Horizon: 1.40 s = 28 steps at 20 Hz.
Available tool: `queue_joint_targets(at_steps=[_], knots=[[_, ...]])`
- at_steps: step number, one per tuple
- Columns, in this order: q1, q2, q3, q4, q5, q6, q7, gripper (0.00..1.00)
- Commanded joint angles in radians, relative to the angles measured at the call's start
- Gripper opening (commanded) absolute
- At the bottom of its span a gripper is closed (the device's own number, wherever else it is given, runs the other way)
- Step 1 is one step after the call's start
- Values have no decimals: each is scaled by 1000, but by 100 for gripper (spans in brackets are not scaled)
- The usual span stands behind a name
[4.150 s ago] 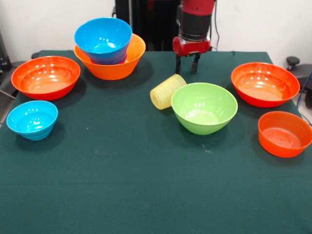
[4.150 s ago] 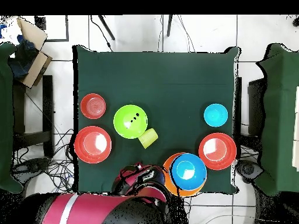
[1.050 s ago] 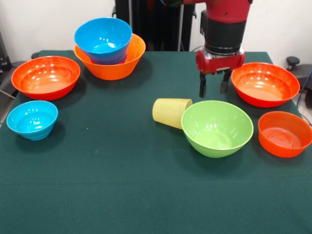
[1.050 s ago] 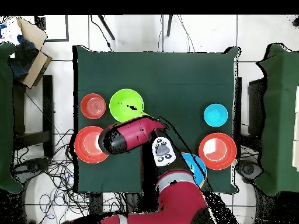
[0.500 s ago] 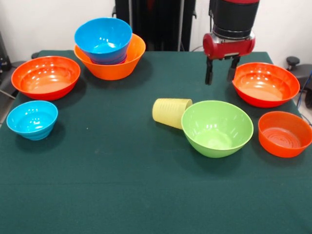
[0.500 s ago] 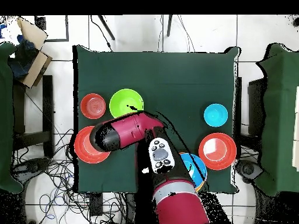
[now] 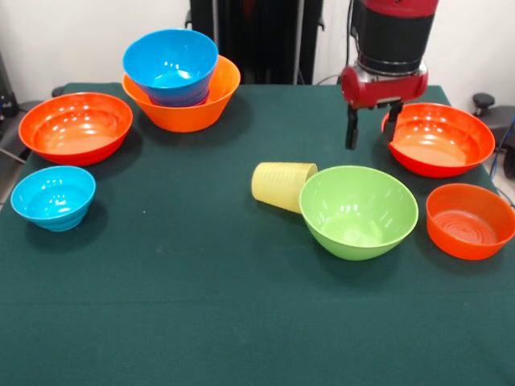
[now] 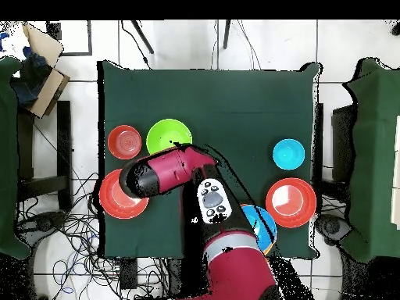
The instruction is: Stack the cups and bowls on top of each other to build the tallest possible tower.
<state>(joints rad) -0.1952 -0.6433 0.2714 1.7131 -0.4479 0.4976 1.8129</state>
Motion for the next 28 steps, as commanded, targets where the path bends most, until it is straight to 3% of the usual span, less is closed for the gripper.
queue_joint_targets(at_steps=[1, 23, 28], knots=[[12, 121, 71, -75, -67, -67, -32, 100], [55, 230, -19, -110, -133, -242, 23, 100], [51, 214, -21, -85, -135, -243, 22, 100]])
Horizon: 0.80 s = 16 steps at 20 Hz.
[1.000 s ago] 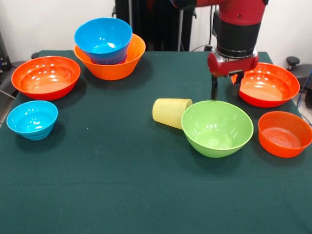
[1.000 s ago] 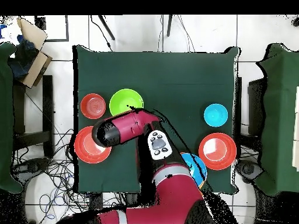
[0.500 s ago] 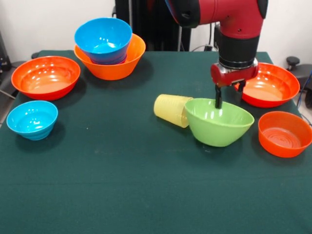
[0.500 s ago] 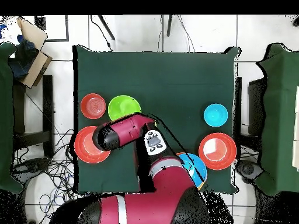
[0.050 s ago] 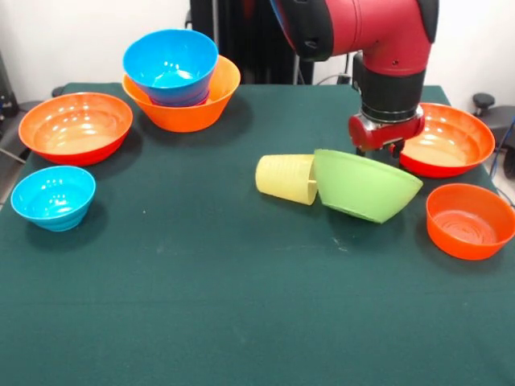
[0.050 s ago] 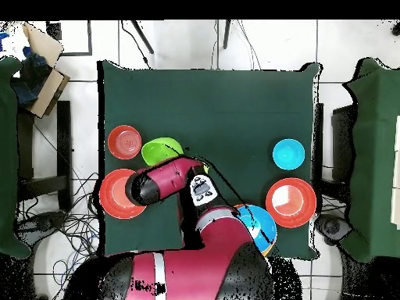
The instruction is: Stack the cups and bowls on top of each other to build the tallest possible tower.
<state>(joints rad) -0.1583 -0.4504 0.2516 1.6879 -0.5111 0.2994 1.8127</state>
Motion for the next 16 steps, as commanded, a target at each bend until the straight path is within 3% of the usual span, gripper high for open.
queue_joint_targets(at_steps=[1, 5, 6, 16], knots=[[14, 15, -2, -53, -71, -44, 22, 100], [13, 4, 2, -46, -63, -33, 19, 100], [16, 2, 0, -48, -61, -33, 22, 0], [-6, -65, 11, 0, -32, 18, 17, 0]])
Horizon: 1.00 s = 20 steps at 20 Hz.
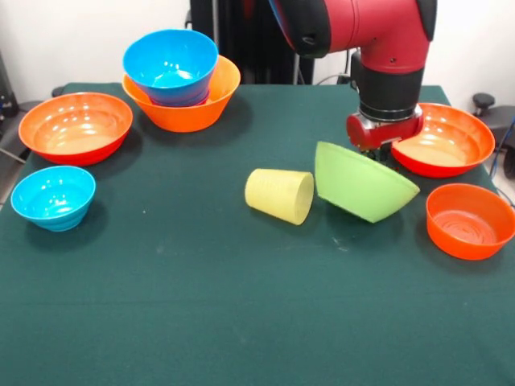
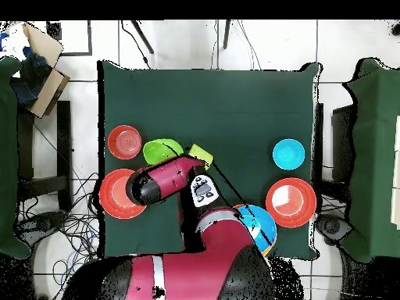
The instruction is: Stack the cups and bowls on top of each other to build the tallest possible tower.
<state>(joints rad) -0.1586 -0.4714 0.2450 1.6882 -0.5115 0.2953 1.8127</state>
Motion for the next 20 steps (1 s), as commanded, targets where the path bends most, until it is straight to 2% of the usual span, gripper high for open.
queue_joint_targets(at_steps=[1, 5, 12, 20], knots=[[-6, -47, 19, 5, -31, 23, 17, 0], [-16, -84, 33, 35, -18, 49, 10, 0], [-70, -228, 86, 122, 45, 182, -47, 0], [-68, -191, 88, 90, 25, 158, -33, 0]])
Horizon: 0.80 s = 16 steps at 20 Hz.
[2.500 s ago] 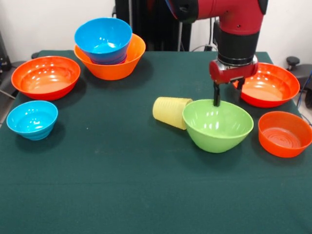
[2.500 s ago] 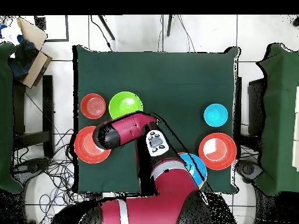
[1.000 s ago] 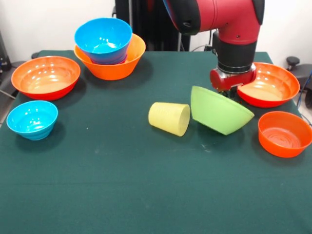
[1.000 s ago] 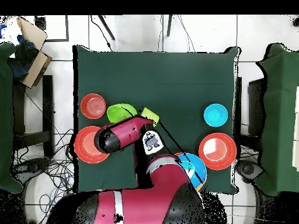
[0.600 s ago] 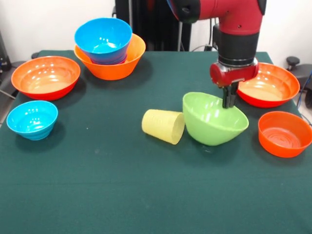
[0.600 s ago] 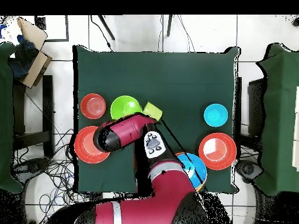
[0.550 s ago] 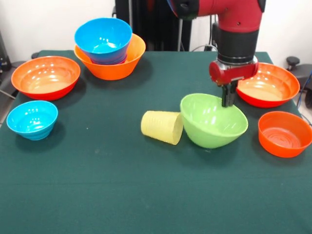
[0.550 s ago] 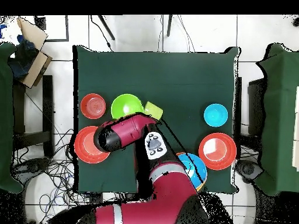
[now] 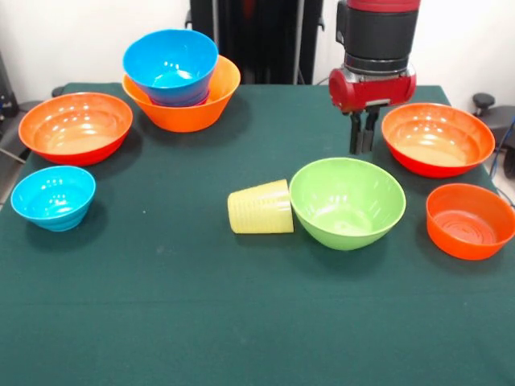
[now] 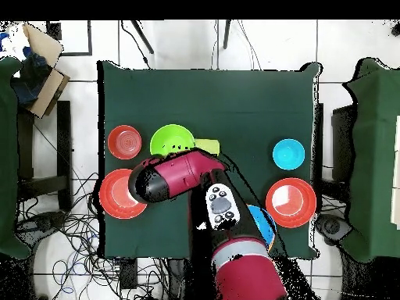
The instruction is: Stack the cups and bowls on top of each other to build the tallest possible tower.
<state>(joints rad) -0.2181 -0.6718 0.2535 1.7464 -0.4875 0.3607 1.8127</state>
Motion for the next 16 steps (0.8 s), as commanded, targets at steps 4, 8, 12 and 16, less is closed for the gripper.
queue_joint_targets(at_steps=[4, 8, 12, 16], knots=[[-15, 0, 87, 44, 3, 96, -35, 0], [-20, 5, 93, 43, -1, 106, -50, 100], [-14, 20, 90, 18, -9, 74, -35, 100], [-5, 52, 80, 1, -29, 37, -24, 100]])
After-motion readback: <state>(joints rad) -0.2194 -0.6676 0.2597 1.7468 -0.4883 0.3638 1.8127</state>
